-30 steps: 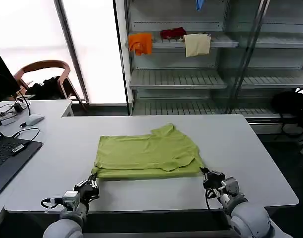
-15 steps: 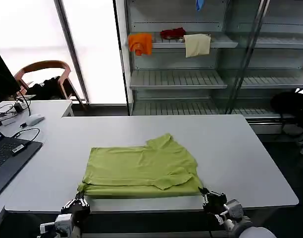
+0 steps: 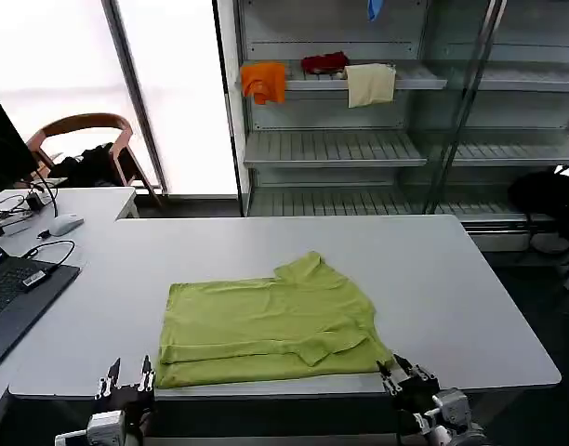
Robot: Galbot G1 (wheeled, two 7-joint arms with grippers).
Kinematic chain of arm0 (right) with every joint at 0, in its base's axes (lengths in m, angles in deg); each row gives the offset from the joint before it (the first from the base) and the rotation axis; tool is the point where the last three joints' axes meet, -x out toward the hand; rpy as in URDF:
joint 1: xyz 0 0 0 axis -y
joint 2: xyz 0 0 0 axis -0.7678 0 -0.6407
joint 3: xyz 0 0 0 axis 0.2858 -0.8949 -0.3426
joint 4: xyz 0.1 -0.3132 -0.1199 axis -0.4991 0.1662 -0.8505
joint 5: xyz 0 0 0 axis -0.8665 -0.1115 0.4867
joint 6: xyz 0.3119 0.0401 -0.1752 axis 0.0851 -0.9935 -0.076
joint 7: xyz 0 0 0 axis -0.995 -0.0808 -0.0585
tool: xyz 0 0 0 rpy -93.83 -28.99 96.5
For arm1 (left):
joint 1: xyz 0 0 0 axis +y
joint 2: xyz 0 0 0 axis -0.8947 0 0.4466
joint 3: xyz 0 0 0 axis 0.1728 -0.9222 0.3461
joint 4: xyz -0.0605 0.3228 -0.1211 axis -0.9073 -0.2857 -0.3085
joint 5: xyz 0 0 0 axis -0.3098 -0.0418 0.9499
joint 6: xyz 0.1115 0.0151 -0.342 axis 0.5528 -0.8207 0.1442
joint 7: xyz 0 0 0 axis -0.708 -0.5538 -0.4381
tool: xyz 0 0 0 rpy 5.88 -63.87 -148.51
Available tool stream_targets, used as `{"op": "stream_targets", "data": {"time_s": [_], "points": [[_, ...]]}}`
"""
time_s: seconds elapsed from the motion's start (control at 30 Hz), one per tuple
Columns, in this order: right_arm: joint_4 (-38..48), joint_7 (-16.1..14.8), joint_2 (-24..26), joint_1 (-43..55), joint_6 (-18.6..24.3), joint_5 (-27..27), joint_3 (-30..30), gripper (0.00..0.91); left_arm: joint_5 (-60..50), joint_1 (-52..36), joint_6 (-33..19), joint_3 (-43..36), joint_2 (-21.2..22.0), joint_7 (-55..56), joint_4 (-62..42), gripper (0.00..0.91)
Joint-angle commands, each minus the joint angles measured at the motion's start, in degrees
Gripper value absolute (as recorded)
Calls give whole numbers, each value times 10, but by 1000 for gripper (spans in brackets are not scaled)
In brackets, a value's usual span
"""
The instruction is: Fold and organize the clothes.
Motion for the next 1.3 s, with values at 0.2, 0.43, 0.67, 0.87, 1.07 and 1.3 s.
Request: {"op": "stream_targets", "data": {"time_s": [0.2, 0.43, 0.67, 0.87, 1.07, 1.3], "points": [[82, -55, -48, 227, 50, -11, -21, 907, 26, -164, -59, 20, -36, -137, -71, 907], [270, -108, -119, 474, 29, -10, -157, 907, 100, -279, -70, 18, -48, -243, -179, 907], [412, -152, -183, 601, -2, -35, -249, 907, 145, -349, -50, 13, -62, -301, -271, 907], [533, -212, -226, 663, -2, -32, -295, 907, 176, -392, 4, 1, -71, -327, -323, 907], [635, -252, -263, 710, -3, 15, -317, 907, 180, -417, 16, -9, -73, -346, -380, 907], [670, -257, -273, 708, -4, 37, -324, 907, 175, -457, 17, -21, -70, -350, -459, 907]]}}
